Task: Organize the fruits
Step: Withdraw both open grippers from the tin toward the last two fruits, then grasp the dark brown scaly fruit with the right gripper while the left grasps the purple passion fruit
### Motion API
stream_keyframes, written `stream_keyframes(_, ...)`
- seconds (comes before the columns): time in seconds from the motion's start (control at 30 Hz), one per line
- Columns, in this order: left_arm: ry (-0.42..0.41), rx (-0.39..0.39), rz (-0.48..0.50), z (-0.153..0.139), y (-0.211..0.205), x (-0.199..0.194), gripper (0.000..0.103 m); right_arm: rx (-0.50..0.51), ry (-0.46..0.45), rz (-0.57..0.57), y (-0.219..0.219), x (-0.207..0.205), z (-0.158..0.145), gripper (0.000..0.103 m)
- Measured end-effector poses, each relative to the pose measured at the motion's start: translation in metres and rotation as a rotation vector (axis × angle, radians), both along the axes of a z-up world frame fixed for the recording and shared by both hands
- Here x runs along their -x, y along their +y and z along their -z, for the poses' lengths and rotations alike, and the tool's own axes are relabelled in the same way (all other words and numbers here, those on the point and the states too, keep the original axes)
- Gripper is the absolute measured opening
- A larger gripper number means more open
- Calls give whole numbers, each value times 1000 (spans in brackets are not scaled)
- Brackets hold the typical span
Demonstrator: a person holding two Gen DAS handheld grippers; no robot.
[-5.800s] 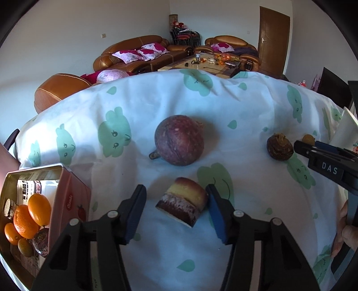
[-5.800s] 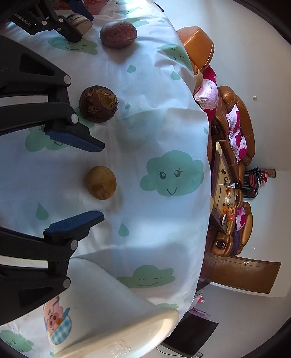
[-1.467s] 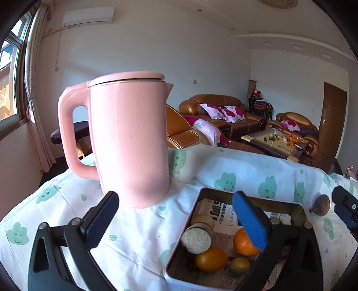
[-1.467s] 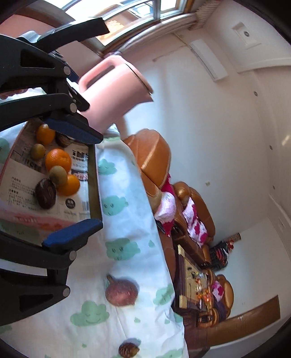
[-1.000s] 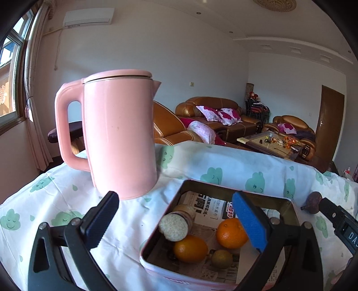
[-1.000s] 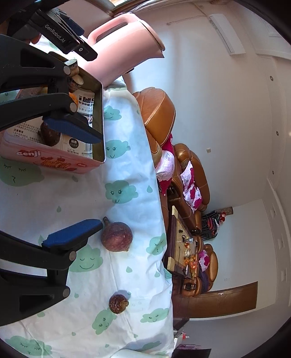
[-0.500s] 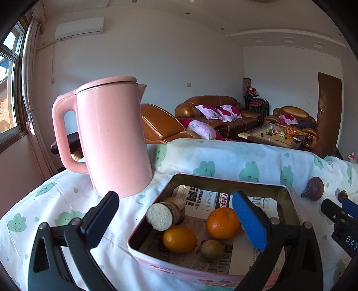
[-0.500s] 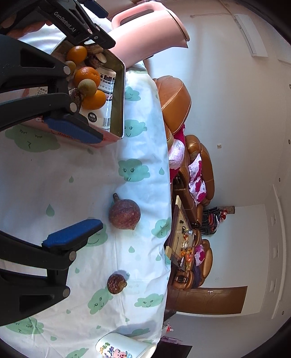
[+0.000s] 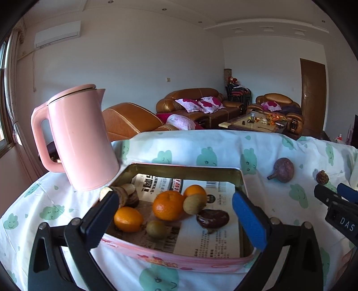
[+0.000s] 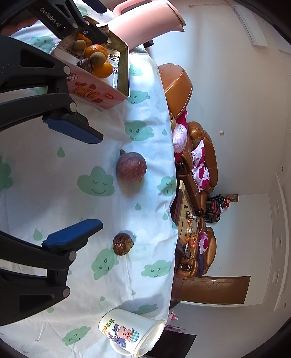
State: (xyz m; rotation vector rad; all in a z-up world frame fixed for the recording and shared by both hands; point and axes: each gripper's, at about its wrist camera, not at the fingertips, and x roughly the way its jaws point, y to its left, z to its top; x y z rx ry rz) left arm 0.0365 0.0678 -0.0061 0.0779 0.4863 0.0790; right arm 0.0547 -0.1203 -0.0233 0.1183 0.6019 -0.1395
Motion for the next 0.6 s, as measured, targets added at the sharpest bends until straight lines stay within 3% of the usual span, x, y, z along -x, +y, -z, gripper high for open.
stream_keyframes(0.3,30,-12,98,2,-58,2,103,10,32,65,-45,2,1,71)
stream_keyframes(0.6,99,-38,182,6,-114,-14,103,-76,101,148,-109,-1,10,71)
